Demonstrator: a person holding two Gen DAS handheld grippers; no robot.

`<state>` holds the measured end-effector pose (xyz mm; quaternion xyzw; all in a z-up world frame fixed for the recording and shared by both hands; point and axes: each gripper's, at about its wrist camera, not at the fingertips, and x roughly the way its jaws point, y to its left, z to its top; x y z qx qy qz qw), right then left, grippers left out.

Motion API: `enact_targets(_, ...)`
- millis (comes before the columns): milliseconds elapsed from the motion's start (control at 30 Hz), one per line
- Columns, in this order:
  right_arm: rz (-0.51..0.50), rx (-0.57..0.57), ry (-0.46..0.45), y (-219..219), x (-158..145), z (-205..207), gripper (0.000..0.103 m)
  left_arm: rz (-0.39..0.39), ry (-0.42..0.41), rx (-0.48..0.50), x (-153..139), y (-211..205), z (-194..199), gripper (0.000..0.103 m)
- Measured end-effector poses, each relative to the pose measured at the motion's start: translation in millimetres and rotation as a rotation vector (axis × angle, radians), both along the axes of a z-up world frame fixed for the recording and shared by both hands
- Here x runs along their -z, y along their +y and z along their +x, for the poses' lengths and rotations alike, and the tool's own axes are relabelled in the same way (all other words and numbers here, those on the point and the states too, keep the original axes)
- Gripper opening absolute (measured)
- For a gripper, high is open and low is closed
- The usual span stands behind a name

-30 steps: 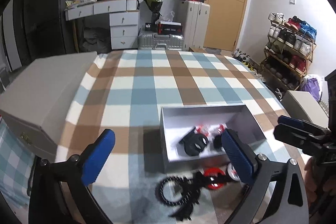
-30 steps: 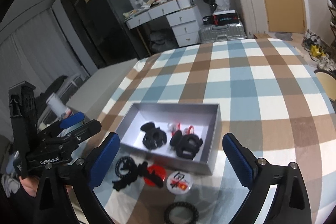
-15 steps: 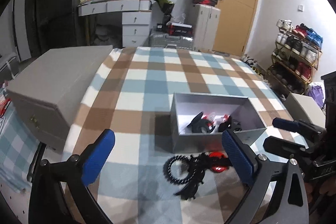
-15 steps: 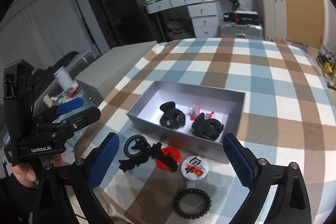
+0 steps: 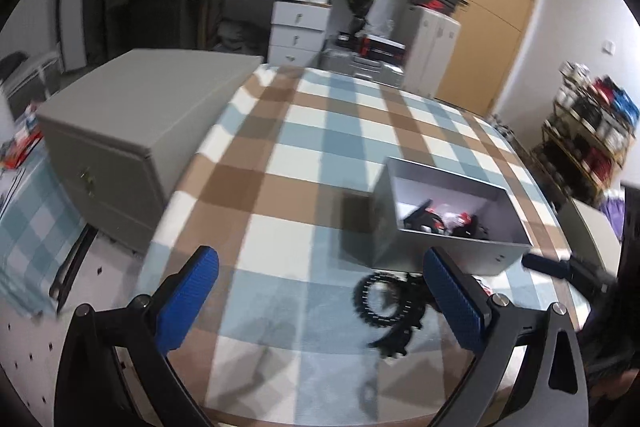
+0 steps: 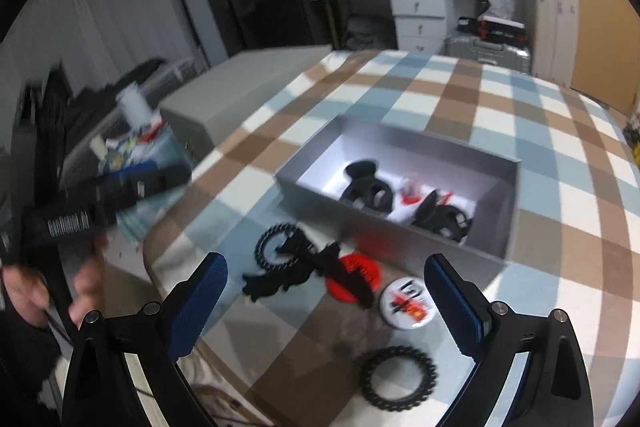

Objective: Organize jewelry
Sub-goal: 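Withdraw the right gripper from the box toward the remaining items, then lower the right gripper onto the black coiled hair tie and close it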

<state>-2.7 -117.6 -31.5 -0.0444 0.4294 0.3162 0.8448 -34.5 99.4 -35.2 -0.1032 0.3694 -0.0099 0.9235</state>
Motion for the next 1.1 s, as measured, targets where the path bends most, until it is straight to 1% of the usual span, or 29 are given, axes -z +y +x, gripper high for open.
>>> enact_targets(67,-0.027,-0.032,0.016,8.5,7.6,-0.9,0.099,-0.038,0.022,-0.03,2.2,11.1,0.9,0.1)
enact_targets(133,-0.025,-0.065,0.032,15.2,13.6,-1.3,0.099,-0.088,0.045,-0.043,4.4,19.0,2.2,0.1)
enact_targets(167,-0.032,-0.07,0.028,17.9,15.3,-1.5,0.099,-0.099,0.049,-0.046,4.9,20.0,3.5,0.1)
enact_targets(233,-0.061,-0.072,0.017,23.9,20.8,0.7,0.098,-0.109,0.048,-0.046,3.3,19.9,5.2,0.1)
enact_targets(367,-0.101,-0.068,0.03,30.8,33.0,11.2,0.096,-0.109,0.044,-0.026,1.2,16.8,6.5,0.1)
enact_targets(467,-0.132,-0.064,0.037,32.9,38.5,15.8,0.091,-0.117,0.054,-0.01,1.6,16.4,6.7,0.1)
enact_targets(533,-0.131,-0.066,0.058,32.1,41.1,19.3,0.087,-0.126,0.06,-0.009,1.9,18.2,7.2,0.1)
enact_targets(600,-0.131,-0.066,0.061,32.1,42.1,20.6,0.087,-0.144,0.07,-0.013,2.9,21.2,8.5,0.1)
enact_targets(667,-0.139,-0.068,0.063,33.2,43.8,21.8,0.084,-0.16,0.083,-0.016,4.3,23.3,10.4,0.1)
enact_targets(733,-0.149,-0.072,0.071,35.2,46.7,22.5,0.076,-0.165,0.092,-0.017,5.3,23.7,11.3,0.1)
enact_targets(767,-0.157,-0.074,0.072,36.1,47.9,22.8,0.074,-0.166,0.096,-0.014,5.7,23.4,11.4,0.1)
enact_targets(833,-0.177,-0.07,0.066,37.2,49.9,22.8,0.065,-0.163,0.098,-0.011,5.8,22.2,10.9,0.1)
enact_targets(867,-0.181,-0.071,0.067,37.3,50.6,22.9,0.062,-0.163,0.098,-0.01,5.6,21.9,10.8,0.1)
enact_targets(900,-0.185,-0.071,0.067,37.5,51.0,22.8,0.056,-0.163,0.098,-0.009,5.5,21.7,10.6,0.1)
enact_targets(967,-0.186,-0.073,0.065,37.4,50.9,22.2,0.052,-0.162,0.1,-0.011,5.9,21.5,10.4,0.1)
enact_targets(1067,-0.184,-0.08,0.053,37.0,48.7,19.9,0.036,-0.162,0.107,-0.014,6.9,21.8,10.8,0.1)
enact_targets(1100,-0.188,-0.081,0.046,37.1,47.9,19.3,0.027,-0.162,0.109,-0.014,7.4,21.8,10.9,0.1)
